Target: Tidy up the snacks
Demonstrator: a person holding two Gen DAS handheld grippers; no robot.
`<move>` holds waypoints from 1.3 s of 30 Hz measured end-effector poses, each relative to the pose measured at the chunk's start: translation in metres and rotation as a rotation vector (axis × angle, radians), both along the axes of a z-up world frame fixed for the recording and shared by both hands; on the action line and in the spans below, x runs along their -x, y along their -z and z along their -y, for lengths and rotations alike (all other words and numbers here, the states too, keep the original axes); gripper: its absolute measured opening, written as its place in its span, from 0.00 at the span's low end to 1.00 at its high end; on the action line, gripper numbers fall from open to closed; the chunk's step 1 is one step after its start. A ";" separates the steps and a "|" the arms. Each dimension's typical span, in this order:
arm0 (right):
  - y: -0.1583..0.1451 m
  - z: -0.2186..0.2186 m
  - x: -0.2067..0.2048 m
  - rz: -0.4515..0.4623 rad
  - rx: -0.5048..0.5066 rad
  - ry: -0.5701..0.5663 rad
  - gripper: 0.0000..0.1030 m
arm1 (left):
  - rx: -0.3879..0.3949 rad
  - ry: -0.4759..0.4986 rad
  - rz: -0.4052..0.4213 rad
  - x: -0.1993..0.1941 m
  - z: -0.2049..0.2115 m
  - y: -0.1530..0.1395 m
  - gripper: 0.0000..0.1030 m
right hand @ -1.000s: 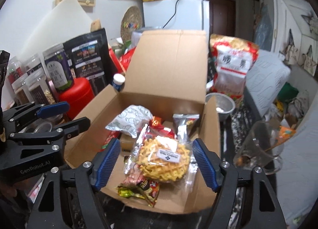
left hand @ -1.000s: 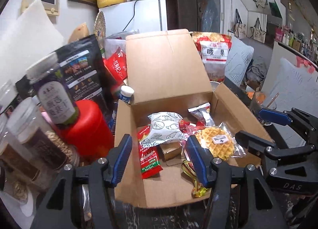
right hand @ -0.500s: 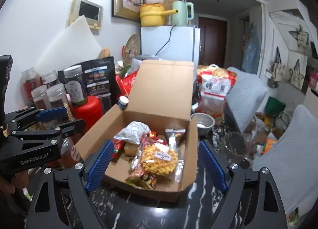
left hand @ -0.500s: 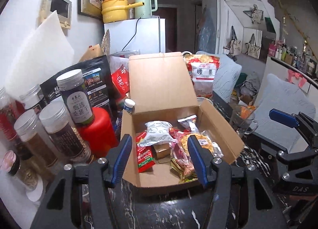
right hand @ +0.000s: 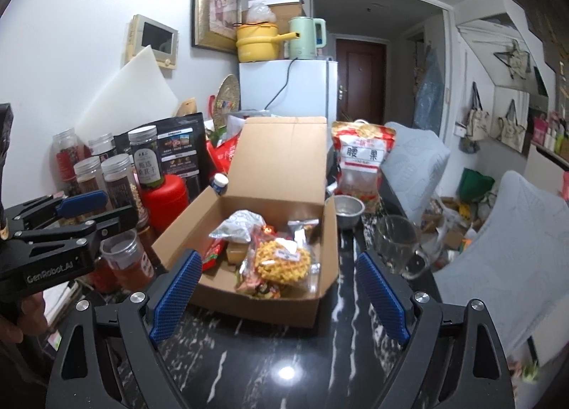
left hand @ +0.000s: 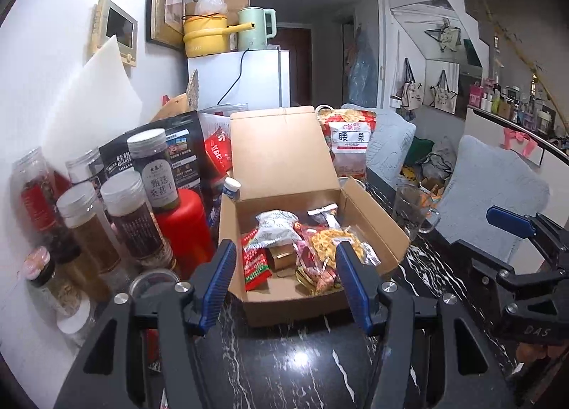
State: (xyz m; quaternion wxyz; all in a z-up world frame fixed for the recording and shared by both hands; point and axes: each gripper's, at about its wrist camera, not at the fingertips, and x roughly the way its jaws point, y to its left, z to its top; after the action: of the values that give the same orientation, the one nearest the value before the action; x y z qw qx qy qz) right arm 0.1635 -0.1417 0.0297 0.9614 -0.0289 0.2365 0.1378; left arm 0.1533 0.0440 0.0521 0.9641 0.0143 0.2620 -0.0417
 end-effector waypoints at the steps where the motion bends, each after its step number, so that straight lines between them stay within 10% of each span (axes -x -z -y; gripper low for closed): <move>1: 0.002 0.001 0.002 -0.005 -0.002 0.009 0.88 | -0.001 0.000 -0.002 0.002 0.000 0.002 0.56; 39: 0.043 -0.006 0.034 -0.093 0.017 0.093 0.88 | -0.011 0.028 -0.104 0.019 0.005 0.052 0.56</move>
State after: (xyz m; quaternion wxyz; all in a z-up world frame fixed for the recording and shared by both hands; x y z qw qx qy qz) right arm 0.1294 -0.1358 -0.0129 0.9545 -0.0196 0.2831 0.0920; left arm 0.1340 0.0389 -0.0003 0.9484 0.0209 0.3117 -0.0547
